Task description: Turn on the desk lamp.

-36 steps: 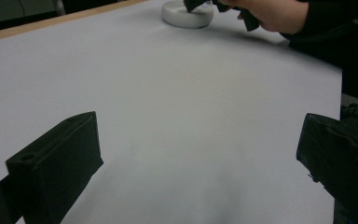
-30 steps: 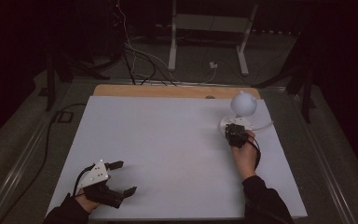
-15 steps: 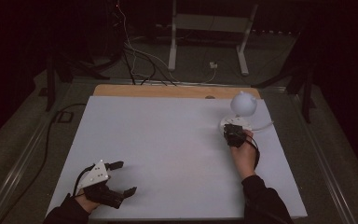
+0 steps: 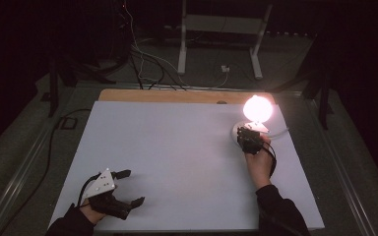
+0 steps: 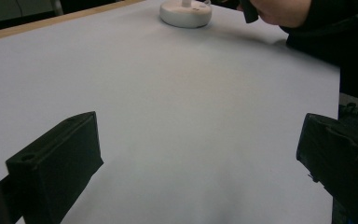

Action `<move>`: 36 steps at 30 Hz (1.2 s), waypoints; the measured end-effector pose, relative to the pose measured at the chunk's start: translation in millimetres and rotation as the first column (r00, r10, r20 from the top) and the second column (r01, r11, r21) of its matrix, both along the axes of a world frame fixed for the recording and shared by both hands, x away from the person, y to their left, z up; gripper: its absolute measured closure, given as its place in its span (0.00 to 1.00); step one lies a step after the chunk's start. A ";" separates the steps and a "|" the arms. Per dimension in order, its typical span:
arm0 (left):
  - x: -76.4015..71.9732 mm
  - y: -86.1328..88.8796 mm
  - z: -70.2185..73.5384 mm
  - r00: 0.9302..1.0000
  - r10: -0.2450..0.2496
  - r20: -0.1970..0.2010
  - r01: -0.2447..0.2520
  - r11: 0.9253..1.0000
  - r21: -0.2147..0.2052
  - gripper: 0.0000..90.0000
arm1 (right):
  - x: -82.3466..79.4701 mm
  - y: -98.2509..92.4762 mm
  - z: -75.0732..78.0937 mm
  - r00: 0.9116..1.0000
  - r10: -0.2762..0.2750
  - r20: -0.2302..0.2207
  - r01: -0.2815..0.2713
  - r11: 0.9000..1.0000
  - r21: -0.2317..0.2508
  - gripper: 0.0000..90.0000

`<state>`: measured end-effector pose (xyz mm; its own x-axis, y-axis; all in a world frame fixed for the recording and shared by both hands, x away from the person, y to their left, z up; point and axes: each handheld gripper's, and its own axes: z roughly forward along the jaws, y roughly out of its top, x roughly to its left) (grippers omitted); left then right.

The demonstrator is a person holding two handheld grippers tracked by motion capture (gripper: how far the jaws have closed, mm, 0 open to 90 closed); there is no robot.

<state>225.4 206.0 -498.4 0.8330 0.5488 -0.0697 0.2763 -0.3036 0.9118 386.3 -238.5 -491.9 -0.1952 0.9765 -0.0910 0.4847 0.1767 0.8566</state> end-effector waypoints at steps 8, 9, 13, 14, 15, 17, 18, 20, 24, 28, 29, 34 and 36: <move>-0.4 0.6 0.6 1.000 0.000 0.002 0.000 1.000 -0.004 0.00 | -11.5 -0.8 7.5 0.994 0.103 0.037 -0.105 0.993 0.050 0.43; -0.2 0.7 0.8 1.000 -0.001 0.003 0.001 1.000 -0.007 0.00 | -12.4 -1.1 7.8 0.992 0.117 0.036 -0.119 0.992 0.052 0.38; -0.8 0.4 0.6 1.000 -0.001 0.001 0.001 1.000 0.000 0.00 | -16.0 -3.3 7.8 0.987 0.160 0.023 -0.162 0.984 0.078 0.19; -0.7 0.5 0.9 1.000 -0.001 0.004 0.001 1.000 -0.004 0.00 | -17.7 -3.9 8.1 0.986 0.166 0.029 -0.168 0.982 0.085 0.18; -0.6 0.7 1.0 1.000 0.000 0.004 0.000 1.000 -0.007 0.00 | -19.4 -4.6 8.5 0.983 0.180 0.034 -0.182 0.979 0.093 0.14; -0.7 0.8 0.7 1.000 0.001 0.003 -0.001 1.000 -0.004 0.00 | -22.4 -5.6 9.3 0.979 0.199 0.039 -0.202 0.975 0.093 0.07; -0.8 0.8 0.6 1.000 0.001 0.001 -0.001 1.000 -0.003 0.00 | -24.3 -6.6 10.0 0.977 0.208 0.038 -0.211 0.971 0.109 0.06; -0.7 0.9 1.2 1.000 -0.001 0.006 0.001 1.000 -0.006 0.00 | -27.9 -9.1 10.8 0.975 0.215 0.058 -0.220 0.969 0.111 0.02; -1.0 0.6 0.9 1.000 -0.002 0.001 0.002 1.000 -0.003 0.00 | -35.2 -14.5 15.6 0.972 0.225 0.062 -0.231 0.967 0.112 0.02; -0.5 0.6 0.9 1.000 -0.001 0.002 0.001 1.000 -0.007 0.00 | -42.1 -18.5 19.4 0.969 0.248 0.023 -0.249 0.963 0.101 0.00; -0.5 0.5 0.6 1.000 -0.002 0.001 0.002 1.000 -0.004 0.00 | -43.7 -19.4 19.8 0.967 0.253 0.016 -0.253 0.962 0.099 0.00; -1.1 0.7 0.8 1.000 -0.002 0.000 0.002 1.000 -0.006 0.00 | -51.9 -22.7 23.0 0.966 0.259 0.011 -0.259 0.962 0.087 0.00; -1.0 0.9 0.9 1.000 -0.002 0.000 0.002 1.000 -0.004 0.00 | -54.6 -23.9 24.6 0.963 0.268 0.005 -0.268 0.959 0.091 0.00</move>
<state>224.4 206.9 -497.5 0.8341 0.5469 -0.0714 0.2754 -0.3007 0.9131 331.7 -262.4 -467.3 -0.4512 0.8924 -0.0023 0.4367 0.2230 0.8715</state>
